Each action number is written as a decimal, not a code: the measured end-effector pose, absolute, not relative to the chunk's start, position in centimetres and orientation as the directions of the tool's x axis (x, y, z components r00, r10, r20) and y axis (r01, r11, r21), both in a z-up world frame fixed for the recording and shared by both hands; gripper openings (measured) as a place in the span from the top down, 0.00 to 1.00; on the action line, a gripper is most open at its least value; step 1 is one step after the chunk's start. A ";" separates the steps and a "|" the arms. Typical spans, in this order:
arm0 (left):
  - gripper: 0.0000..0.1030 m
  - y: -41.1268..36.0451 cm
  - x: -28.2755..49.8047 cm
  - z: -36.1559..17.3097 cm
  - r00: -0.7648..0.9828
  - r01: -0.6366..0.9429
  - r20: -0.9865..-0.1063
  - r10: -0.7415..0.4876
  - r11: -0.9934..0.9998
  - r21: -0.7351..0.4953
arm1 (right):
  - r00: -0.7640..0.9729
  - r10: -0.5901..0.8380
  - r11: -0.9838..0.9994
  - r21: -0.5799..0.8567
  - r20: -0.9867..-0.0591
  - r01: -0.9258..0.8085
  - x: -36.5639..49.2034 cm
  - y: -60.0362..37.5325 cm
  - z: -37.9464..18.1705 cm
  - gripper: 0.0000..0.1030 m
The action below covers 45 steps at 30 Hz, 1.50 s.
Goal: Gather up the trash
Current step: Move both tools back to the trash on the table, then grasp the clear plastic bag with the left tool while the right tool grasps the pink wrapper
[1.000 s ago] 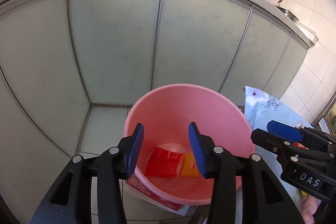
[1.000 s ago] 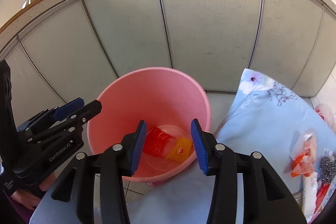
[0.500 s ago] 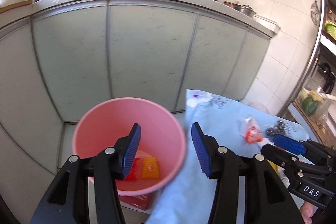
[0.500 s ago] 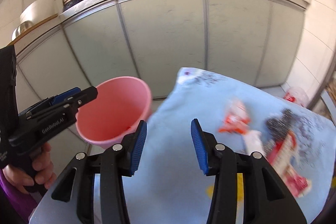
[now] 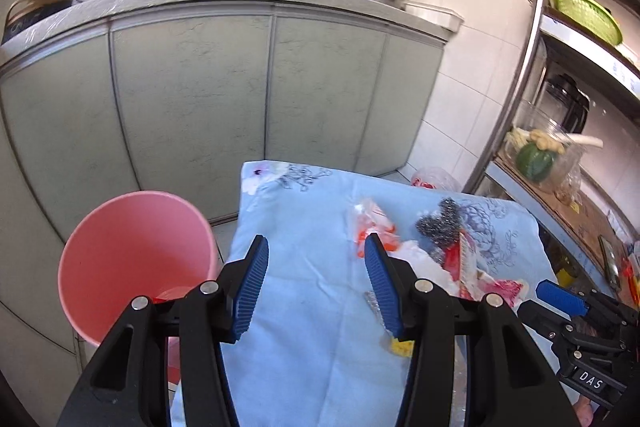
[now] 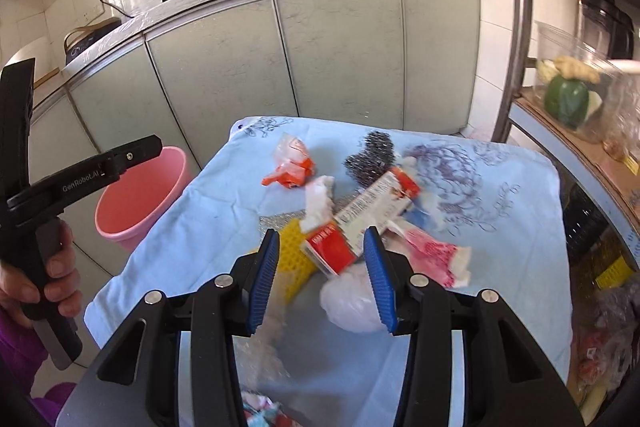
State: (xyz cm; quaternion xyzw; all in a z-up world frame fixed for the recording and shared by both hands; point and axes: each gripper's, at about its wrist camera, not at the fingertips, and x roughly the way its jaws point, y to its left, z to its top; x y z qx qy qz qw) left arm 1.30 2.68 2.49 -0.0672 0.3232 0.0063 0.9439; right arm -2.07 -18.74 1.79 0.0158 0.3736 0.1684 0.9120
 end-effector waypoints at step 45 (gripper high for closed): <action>0.70 -3.2 15.4 -8.0 0.562 0.106 -0.810 -0.170 0.985 -0.133 | 0.592 0.259 0.965 0.185 -0.763 -0.184 3.8 -26.7 -4.7 0.38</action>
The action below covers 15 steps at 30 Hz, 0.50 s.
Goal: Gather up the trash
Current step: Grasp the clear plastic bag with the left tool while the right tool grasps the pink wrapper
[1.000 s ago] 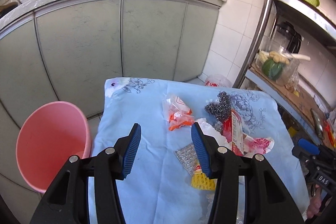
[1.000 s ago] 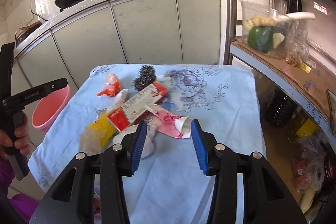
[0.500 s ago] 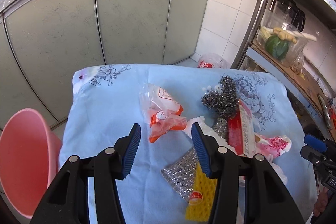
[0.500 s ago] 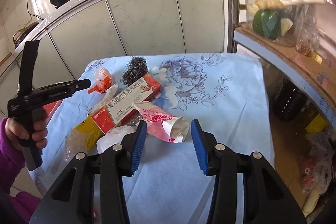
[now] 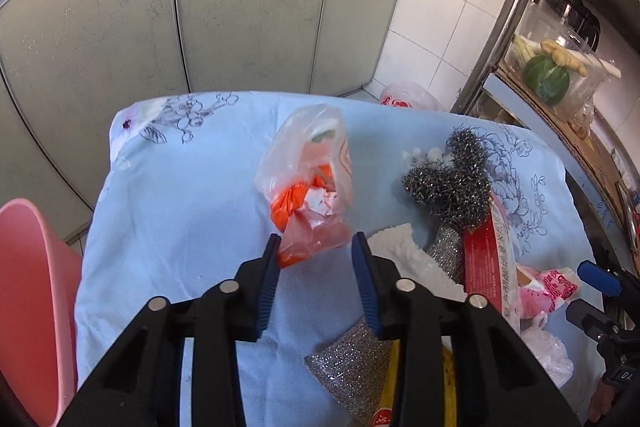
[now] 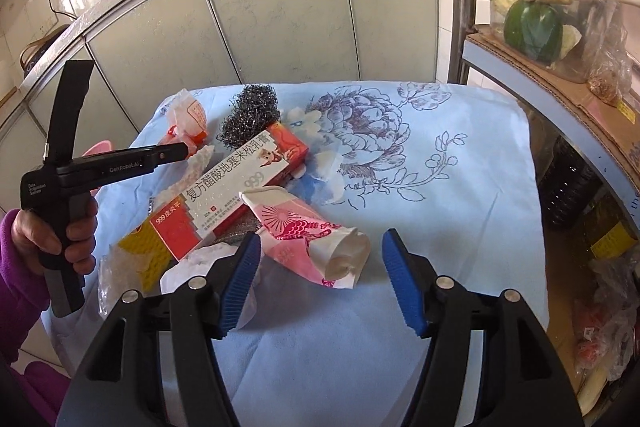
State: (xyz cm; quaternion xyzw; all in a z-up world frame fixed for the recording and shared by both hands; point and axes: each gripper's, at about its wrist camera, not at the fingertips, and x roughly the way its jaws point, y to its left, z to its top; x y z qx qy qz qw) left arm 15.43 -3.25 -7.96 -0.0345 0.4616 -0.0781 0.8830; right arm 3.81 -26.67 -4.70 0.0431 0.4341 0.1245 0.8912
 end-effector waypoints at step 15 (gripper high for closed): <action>0.94 -1.7 13.4 -6.7 0.607 0.094 -0.776 -0.168 0.986 -0.140 | 0.558 0.282 0.958 0.198 -0.781 -0.207 5.6 -26.7 -6.1 0.38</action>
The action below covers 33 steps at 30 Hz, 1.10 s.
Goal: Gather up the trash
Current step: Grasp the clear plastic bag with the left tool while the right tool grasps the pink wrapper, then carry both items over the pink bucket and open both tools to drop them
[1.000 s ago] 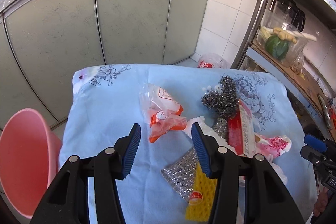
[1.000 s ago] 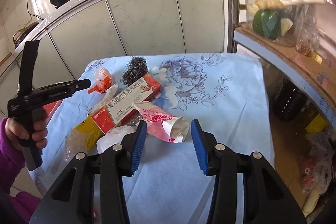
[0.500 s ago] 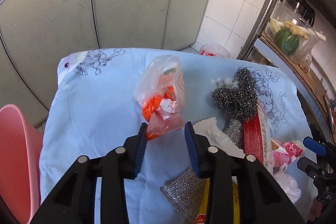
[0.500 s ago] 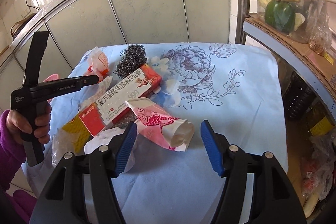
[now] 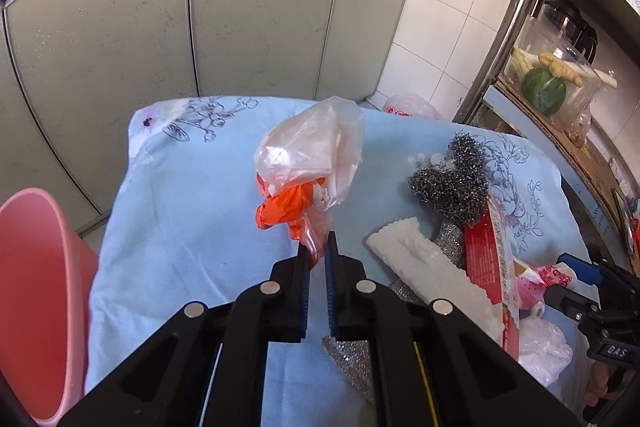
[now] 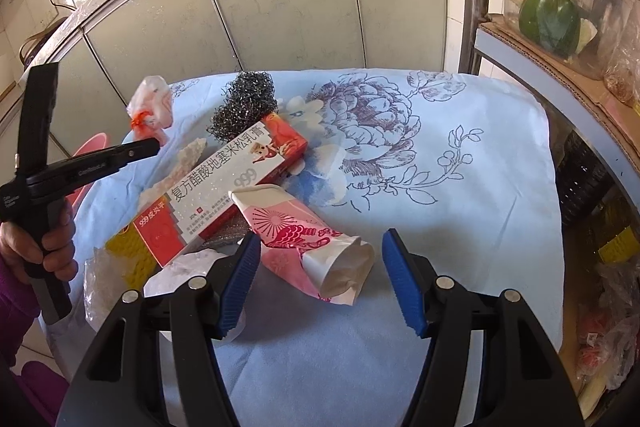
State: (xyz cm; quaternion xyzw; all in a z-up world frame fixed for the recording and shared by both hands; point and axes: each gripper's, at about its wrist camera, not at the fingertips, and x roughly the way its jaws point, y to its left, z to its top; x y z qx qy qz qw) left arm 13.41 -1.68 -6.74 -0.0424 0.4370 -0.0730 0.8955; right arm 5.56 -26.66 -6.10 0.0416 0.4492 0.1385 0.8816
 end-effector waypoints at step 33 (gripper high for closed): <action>0.94 0.2 2.4 0.9 0.723 0.096 -0.675 -0.149 0.989 -0.115 | 0.716 0.153 0.986 0.151 -0.682 -0.068 0.1 -26.8 0.1 0.74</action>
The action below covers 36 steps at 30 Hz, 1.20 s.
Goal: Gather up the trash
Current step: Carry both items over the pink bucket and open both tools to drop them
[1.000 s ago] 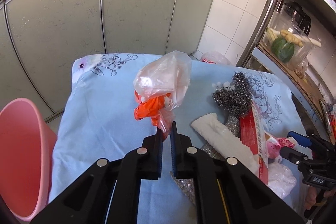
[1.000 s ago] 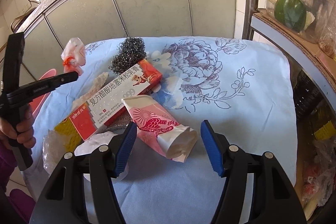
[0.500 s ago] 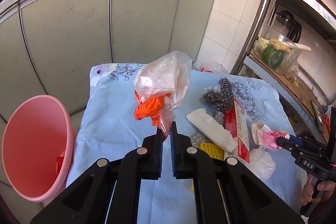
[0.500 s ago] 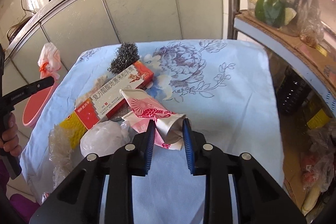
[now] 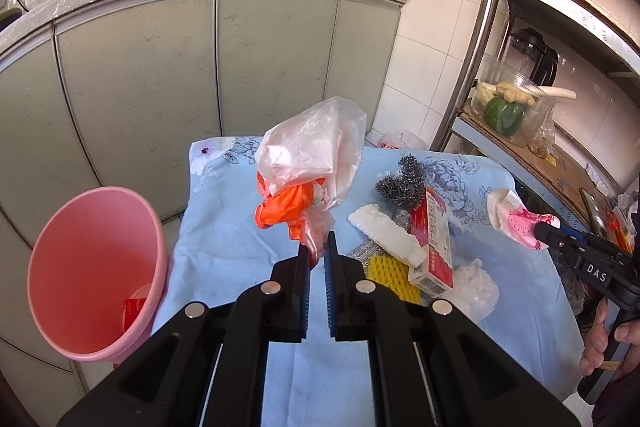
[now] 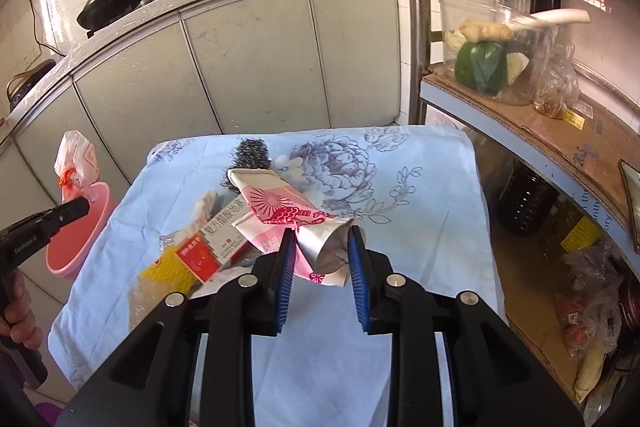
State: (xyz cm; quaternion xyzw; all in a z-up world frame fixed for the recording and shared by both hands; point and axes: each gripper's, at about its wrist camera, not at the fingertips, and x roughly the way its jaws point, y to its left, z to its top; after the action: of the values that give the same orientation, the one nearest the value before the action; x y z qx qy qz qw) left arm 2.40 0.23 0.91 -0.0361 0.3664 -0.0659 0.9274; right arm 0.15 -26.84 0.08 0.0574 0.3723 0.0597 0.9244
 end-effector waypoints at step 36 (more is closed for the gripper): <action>0.94 21.1 -1.0 -4.5 0.648 -0.335 -0.748 0.145 0.936 -0.108 | 0.414 0.481 0.794 0.183 -0.773 -0.580 7.3 7.5 -0.2 0.74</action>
State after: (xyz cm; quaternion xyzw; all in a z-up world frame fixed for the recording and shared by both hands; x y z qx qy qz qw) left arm -0.95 21.11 -4.54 -0.1192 0.3979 0.1336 0.8998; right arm 7.35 7.52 -0.19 -0.0564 0.4393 0.3161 0.8390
